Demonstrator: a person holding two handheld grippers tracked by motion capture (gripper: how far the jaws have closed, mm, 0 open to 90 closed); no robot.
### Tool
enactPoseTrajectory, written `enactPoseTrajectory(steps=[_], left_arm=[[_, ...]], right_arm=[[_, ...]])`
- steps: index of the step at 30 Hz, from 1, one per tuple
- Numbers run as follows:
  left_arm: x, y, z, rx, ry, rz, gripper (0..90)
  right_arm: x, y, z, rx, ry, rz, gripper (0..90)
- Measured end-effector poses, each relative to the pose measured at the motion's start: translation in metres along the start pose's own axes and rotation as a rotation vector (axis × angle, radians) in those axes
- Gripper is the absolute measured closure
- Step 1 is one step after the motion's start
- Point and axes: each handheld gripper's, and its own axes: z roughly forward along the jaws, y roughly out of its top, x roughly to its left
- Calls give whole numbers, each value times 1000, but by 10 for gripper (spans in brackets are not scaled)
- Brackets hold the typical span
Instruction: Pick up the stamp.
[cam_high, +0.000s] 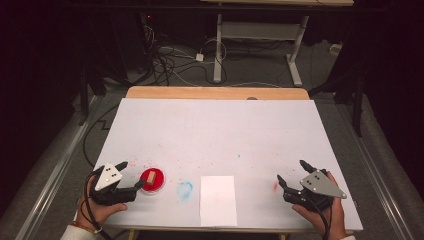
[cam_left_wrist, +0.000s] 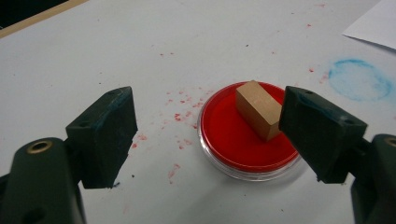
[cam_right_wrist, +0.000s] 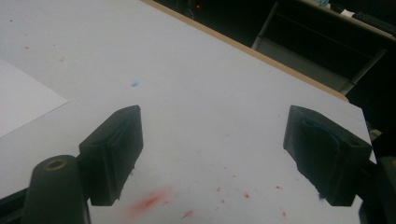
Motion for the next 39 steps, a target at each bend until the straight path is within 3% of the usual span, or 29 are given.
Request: enactPoseTrajectory(steps=[7,9,11,14,16,18,20,21,24,31,33,39], left_arm=[[1,0,-7,-6,-3,-20,191],[0,5,-13,29,11,-28,213],[0,11,-19,31,-11,-47,218],[-1,19,-25,61,-13,-54,218],[-2,29,-29,92,-50,-65,236],[-2,33,-29,103,-47,-68,248],[-1,41,-23,145,-68,-108,281],[-1,41,-23,145,-68,-108,281],[-1,47,-6,213,-84,-138,332],[-8,55,24,304,-87,-125,441],[-8,55,31,323,-74,-127,460],[-12,52,42,368,-96,-102,512]], right_arm=[[2,2,4,11,7,-13,206],[3,3,6,15,13,-14,209],[4,2,7,24,31,6,212],[4,1,7,33,34,14,219],[4,1,8,35,35,11,219],[4,1,8,39,33,10,219],[5,0,10,48,40,3,221],[5,0,11,49,47,0,223],[7,-1,11,56,48,-17,228],[4,-2,11,54,22,-5,239],[4,-3,11,56,27,-10,240],[4,-4,11,61,30,-18,242]])
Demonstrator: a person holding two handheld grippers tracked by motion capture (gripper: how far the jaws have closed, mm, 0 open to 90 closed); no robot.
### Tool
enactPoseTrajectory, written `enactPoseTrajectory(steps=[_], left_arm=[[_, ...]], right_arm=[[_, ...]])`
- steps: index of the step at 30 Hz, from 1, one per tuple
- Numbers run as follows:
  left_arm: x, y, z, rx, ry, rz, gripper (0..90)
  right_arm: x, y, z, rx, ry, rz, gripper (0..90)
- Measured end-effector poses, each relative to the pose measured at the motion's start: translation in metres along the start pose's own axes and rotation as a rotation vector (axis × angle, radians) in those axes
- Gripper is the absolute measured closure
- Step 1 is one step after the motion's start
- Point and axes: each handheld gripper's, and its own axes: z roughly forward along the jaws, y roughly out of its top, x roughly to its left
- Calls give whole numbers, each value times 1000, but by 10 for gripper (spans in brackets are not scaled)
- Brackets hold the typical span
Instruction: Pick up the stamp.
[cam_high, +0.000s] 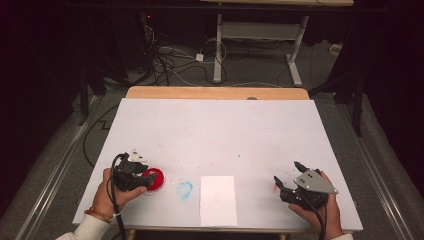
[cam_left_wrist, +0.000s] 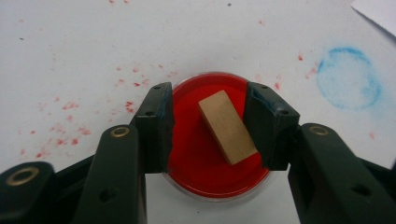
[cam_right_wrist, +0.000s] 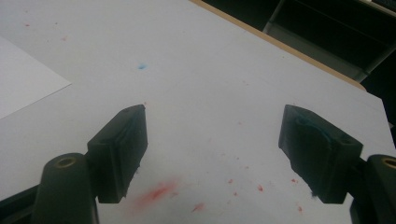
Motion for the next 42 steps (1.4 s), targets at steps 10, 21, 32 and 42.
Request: enactPoseTrajectory(steps=[10,21,32,42], left_arm=[[-5,-3,5,17,-16,32,732],[-1,1,-14,-28,-2,75,737],[6,11,-51,-122,-7,105,737],[5,15,-56,-127,19,133,738]], right_arm=[[1,0,0,2,5,-12,250],[0,0,0,5,1,-15,256],[0,1,-1,-1,0,-15,253],[0,1,-1,4,5,-21,253]])
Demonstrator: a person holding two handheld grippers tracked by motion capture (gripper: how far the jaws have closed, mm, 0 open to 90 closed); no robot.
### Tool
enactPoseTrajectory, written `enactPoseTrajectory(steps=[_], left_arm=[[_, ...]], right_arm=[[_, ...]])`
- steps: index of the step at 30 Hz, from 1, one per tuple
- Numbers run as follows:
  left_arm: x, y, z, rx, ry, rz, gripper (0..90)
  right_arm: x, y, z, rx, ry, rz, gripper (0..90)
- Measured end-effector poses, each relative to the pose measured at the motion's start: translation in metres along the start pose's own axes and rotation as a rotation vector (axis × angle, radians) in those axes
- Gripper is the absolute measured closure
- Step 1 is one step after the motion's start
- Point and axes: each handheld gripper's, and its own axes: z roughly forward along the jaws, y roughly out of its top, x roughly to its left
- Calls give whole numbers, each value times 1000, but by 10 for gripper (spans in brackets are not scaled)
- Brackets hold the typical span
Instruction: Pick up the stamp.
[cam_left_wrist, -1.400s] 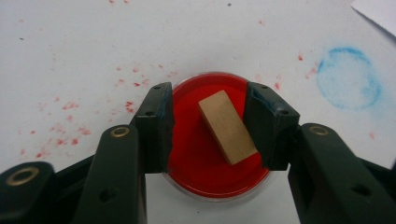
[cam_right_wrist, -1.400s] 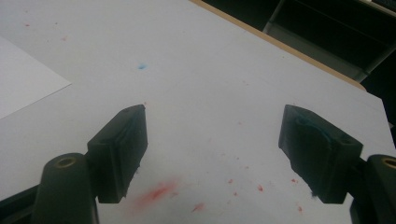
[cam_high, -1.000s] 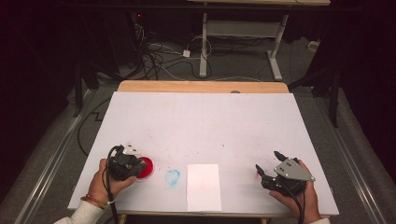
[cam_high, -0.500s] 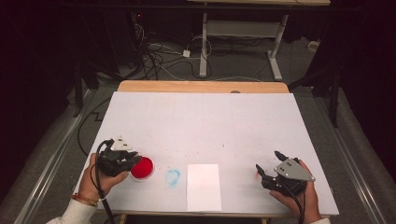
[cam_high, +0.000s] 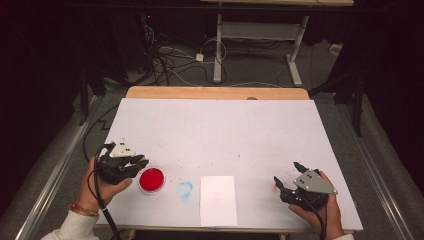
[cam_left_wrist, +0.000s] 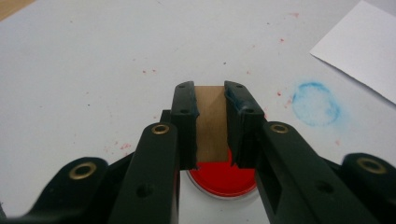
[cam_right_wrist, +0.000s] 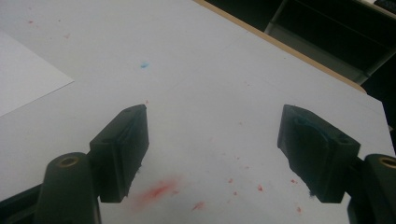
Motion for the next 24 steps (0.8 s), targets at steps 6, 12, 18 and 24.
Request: enactPoseTrajectory(steps=[6,12,18,24], left_arm=[[-4,-5,18,44,-41,20,737],[-2,-14,38,98,-77,12,738],[-4,-18,48,120,-94,24,738],[0,-26,58,132,-116,-1,738]], right_arm=[[0,0,0,3,2,-3,253],[1,0,0,6,6,-10,253],[1,0,0,9,8,-11,253],[1,0,0,10,6,-11,252]])
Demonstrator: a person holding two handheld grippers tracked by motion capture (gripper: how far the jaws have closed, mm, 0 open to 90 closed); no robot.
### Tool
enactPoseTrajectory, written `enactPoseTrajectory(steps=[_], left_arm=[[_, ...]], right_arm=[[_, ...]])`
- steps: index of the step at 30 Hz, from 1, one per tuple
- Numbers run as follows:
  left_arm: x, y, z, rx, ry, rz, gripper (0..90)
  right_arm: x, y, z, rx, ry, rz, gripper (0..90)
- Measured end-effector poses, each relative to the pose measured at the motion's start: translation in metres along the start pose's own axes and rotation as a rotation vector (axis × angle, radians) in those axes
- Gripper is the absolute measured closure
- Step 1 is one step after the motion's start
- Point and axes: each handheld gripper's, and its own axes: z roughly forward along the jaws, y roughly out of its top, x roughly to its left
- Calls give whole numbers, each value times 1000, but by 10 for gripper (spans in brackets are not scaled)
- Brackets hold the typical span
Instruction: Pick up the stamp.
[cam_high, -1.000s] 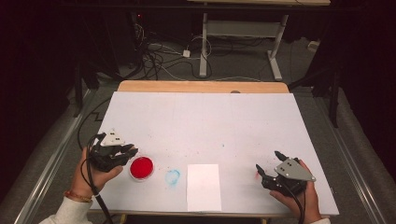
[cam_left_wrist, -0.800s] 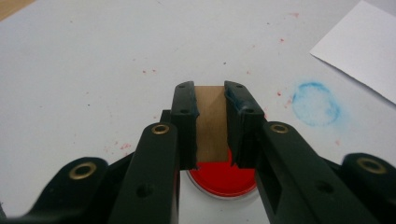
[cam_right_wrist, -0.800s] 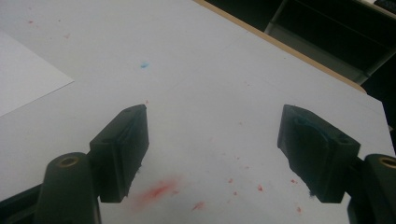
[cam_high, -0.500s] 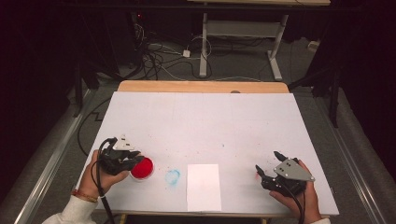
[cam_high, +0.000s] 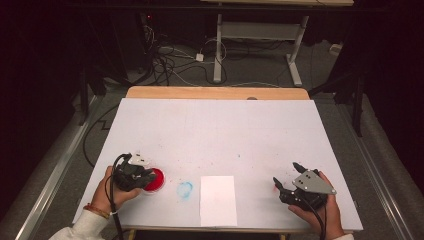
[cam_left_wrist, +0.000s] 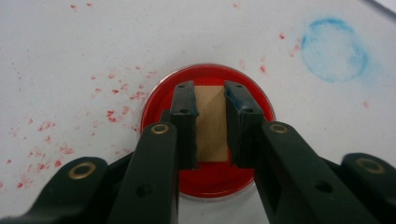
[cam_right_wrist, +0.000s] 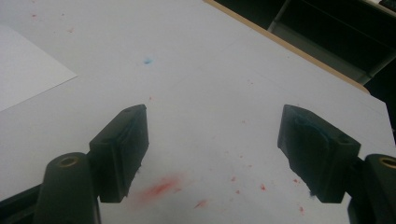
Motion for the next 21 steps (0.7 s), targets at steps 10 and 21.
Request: enactPoseTrajectory(steps=[10,21], left_arm=[[-3,-4,3,-20,14,5,740],[-2,-6,5,-35,6,-6,740]], right_arm=[[0,0,0,2,-3,-5,251],[-2,2,1,-3,-13,-2,251]])
